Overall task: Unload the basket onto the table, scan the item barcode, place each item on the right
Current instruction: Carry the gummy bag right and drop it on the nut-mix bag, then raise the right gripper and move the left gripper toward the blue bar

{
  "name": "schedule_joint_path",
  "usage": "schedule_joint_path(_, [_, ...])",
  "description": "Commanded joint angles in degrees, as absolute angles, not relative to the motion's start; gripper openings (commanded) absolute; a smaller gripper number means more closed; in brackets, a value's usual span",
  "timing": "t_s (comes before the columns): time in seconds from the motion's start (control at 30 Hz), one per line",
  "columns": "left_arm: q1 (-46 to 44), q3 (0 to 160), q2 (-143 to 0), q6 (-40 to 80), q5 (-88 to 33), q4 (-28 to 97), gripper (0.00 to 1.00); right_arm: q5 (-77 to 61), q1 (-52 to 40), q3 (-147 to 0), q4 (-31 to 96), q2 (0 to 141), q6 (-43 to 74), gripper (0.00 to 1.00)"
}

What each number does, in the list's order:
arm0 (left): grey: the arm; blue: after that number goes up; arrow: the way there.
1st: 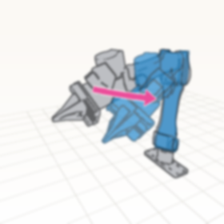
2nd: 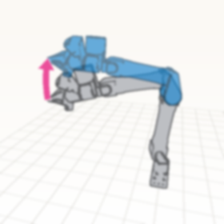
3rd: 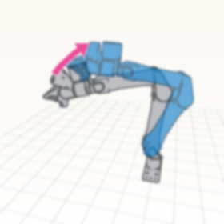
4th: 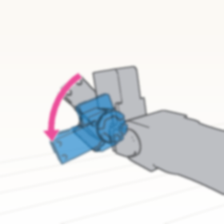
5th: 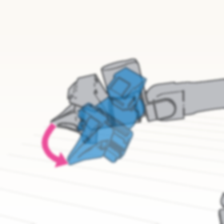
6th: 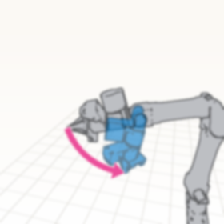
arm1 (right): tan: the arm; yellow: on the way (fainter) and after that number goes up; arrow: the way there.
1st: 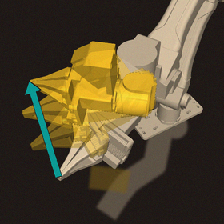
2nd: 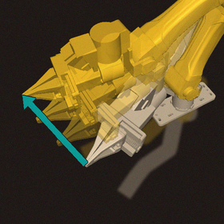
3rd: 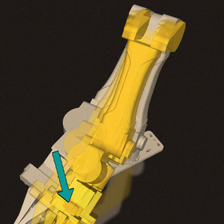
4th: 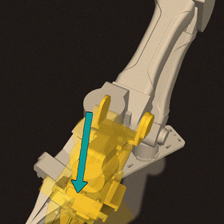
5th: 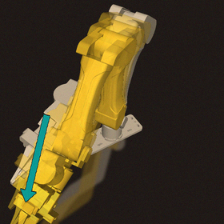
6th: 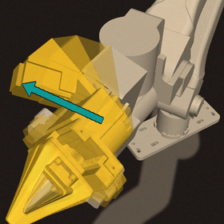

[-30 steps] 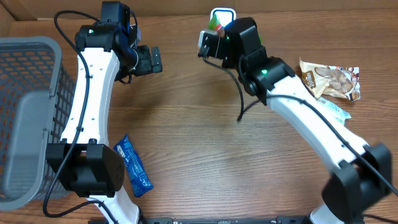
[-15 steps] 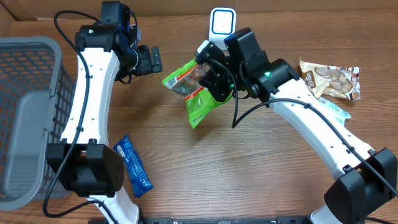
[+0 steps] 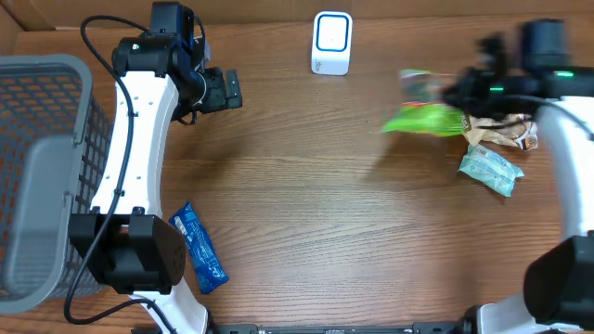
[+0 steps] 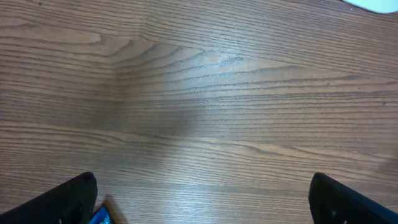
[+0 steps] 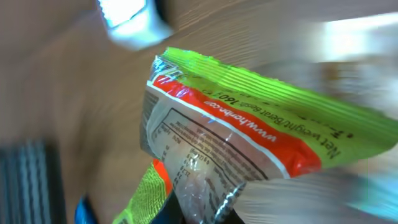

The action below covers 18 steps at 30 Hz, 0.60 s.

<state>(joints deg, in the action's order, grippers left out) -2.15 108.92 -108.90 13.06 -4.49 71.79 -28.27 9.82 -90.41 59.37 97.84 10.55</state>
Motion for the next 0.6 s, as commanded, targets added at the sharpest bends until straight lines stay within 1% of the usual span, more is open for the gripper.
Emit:
schedule_joint_path(0.0, [-2.26,109.6,-109.06,11.77,-4.89,71.72,1.0,-22.61,16.6,-88.29,59.59,95.37,14.48,0.04])
schedule_joint_path(0.07, [-2.26,109.6,-109.06,11.77,-4.89,71.72,1.0,-18.44,20.36,-85.45,58.41,95.37,16.82,0.04])
schedule_joint_path(0.2, [-2.26,109.6,-109.06,11.77,-4.89,71.75,1.0,-15.42,24.51,-78.65,53.08,95.37,16.97,0.04])
schedule_joint_path(0.27, [-2.26,109.6,-109.06,11.77,-4.91,71.72,1.0,-14.94,25.28,-75.66,50.37,95.37,16.93,0.08])
schedule_joint_path(0.3, [-2.26,109.6,-109.06,11.77,-4.89,71.72,1.0,-13.98,25.36,-74.11,48.73,95.37,16.71,0.23])
schedule_joint_path(0.37, [-2.26,109.6,-109.06,11.79,-4.89,71.72,1.0,-12.84,25.36,-72.88,47.18,95.37,16.64,0.4])
schedule_joint_path(0.4, [-2.26,109.6,-109.06,11.79,-4.89,71.72,1.0,-12.88,25.36,-72.86,46.94,95.37,16.47,0.46])
schedule_joint_path(0.5, [-2.26,109.6,-109.06,11.77,-4.89,71.72,1.0,-13.52,25.19,-73.76,46.74,95.09,16.49,0.54])
schedule_joint_path(0.57, [-2.26,109.6,-109.06,11.79,-4.89,71.72,1.0,-13.98,25.04,-75.68,48.05,94.8,16.47,0.56])
